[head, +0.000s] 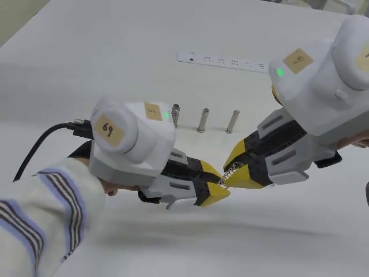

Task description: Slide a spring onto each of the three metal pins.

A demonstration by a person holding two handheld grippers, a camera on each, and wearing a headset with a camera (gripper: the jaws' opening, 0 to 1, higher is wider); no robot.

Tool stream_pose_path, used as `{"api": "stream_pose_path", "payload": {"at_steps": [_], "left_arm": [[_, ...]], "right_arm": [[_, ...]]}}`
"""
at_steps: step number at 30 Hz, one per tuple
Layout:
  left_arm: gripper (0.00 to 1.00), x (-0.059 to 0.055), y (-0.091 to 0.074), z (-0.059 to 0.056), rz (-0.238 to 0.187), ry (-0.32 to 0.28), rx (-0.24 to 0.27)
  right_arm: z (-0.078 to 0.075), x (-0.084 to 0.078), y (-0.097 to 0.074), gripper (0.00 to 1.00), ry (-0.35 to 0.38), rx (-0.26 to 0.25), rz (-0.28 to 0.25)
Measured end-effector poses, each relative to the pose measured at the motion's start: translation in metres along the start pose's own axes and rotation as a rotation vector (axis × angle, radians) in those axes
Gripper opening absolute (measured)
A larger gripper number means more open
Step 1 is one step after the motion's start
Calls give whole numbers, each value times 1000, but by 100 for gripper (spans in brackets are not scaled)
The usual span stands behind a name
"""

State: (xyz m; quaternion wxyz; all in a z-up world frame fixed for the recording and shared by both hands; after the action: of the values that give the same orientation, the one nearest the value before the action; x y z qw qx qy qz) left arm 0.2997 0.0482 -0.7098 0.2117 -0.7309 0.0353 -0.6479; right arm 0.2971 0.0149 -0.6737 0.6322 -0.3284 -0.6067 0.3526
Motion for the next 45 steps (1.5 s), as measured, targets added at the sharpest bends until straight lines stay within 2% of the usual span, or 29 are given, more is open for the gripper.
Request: {"api": "stream_pose_path", "payload": {"at_steps": [7, 20, 27, 31, 40, 43, 45], "left_arm": [[1, 4, -3, 3, -11, 2, 16], [1, -3, -5, 6, 18, 5, 29], [2, -4, -6, 6, 16, -25, 29], [2, -5, -7, 7, 17, -20, 44], [3, -9, -15, 10, 17, -62, 63], [7, -19, -20, 9, 64, -73, 60], [13, -24, -23, 10, 74, -76, 69]], "right_arm": [[-3, 2, 3, 9, -12, 2, 11], [-8, -1, 10, 9, 1, 15, 38], [-10, -2, 11, 9, 9, 17, 45], [-11, -2, 12, 9, 7, 12, 51], [-17, -2, 14, 9, 18, -2, 67], [-18, -2, 13, 9, 13, -3, 74], [-19, -2, 12, 9, 6, -4, 79]]}}
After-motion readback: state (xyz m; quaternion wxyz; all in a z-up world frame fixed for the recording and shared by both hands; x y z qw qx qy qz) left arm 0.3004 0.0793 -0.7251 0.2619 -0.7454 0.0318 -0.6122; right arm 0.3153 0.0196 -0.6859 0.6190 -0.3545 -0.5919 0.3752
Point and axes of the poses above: the centre of the closed fingertips' face, and the gripper's own axes: y roughly forward along the fingers, z roughly to its left, x roughly out of its top, the point moved 4 cm from there along -y, roughly backward along the fingers, and after that the axes turned 3 degrees about y, right-handed, at the moved point
